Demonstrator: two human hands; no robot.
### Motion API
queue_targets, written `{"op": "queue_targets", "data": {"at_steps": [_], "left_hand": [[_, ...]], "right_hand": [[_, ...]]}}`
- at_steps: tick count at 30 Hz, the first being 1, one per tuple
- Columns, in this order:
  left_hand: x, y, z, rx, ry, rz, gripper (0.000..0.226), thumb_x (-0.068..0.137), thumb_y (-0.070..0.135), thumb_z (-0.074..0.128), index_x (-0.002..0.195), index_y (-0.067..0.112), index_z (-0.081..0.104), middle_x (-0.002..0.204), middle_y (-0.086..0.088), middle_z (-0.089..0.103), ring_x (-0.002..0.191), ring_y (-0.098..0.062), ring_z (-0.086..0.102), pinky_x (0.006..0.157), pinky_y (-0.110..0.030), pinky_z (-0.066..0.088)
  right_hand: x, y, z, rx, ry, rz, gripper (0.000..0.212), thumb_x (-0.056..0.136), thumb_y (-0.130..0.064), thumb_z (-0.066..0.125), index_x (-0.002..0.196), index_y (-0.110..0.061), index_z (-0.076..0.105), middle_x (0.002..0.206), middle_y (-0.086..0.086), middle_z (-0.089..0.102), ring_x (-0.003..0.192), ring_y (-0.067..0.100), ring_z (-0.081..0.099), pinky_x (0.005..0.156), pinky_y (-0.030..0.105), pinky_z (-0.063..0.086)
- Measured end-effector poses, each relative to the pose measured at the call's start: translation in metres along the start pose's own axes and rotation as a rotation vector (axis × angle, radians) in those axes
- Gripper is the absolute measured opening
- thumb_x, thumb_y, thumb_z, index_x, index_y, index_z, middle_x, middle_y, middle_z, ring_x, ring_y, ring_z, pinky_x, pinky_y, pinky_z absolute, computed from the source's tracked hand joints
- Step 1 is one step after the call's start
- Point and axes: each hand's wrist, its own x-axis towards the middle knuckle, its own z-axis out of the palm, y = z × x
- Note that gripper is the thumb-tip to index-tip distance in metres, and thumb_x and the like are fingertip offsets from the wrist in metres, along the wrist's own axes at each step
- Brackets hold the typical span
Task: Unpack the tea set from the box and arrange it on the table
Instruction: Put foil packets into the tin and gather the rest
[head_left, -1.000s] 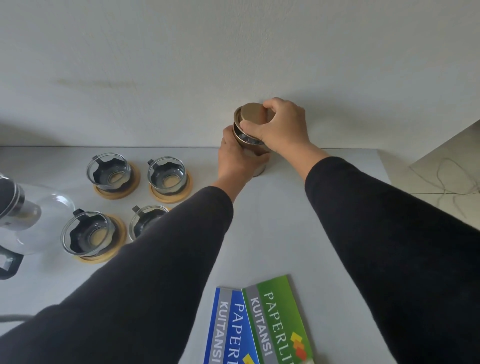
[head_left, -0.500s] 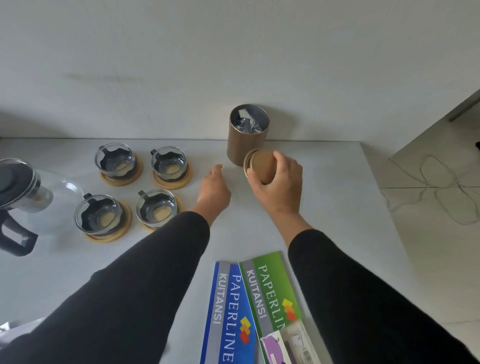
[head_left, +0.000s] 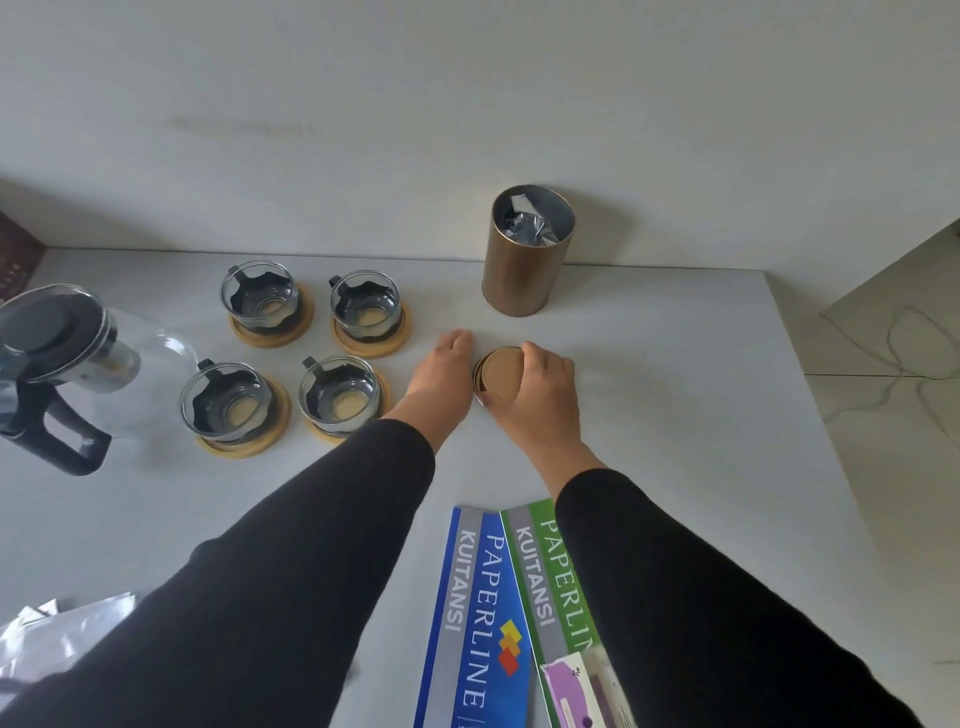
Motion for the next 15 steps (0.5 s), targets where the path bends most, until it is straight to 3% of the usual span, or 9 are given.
{"op": "queue_targets", "data": {"at_steps": [10, 15], "left_hand": [[-0.009, 0.004, -0.004, -0.037, -0.038, -0.033, 0.069, 0.09, -0.007, 0.046, 0.151, 0.009, 0.018, 0.156, -0.008, 0.023, 0.142, -0.025, 0.027, 0.11, -0.031, 0.03], [-0.033, 0.0, -0.019, -0.077, -0.078, -0.04, 0.068, 0.092, -0.004, 0.042, 0.153, 0.012, 0.014, 0.153, -0.012, 0.03, 0.14, -0.027, 0.03, 0.108, -0.034, 0.033]], "right_hand": [[-0.001, 0.003, -0.01, -0.027, -0.054, -0.011, 0.086, 0.075, -0.05, 0.072, 0.141, -0.009, 0.036, 0.139, 0.011, 0.045, 0.128, 0.028, 0.037, 0.1, 0.034, 0.038], [-0.016, -0.011, -0.028, -0.018, -0.008, 0.019, 0.076, 0.084, -0.047, 0.063, 0.142, -0.007, 0.034, 0.14, 0.013, 0.044, 0.13, 0.03, 0.035, 0.102, 0.036, 0.035]]}}
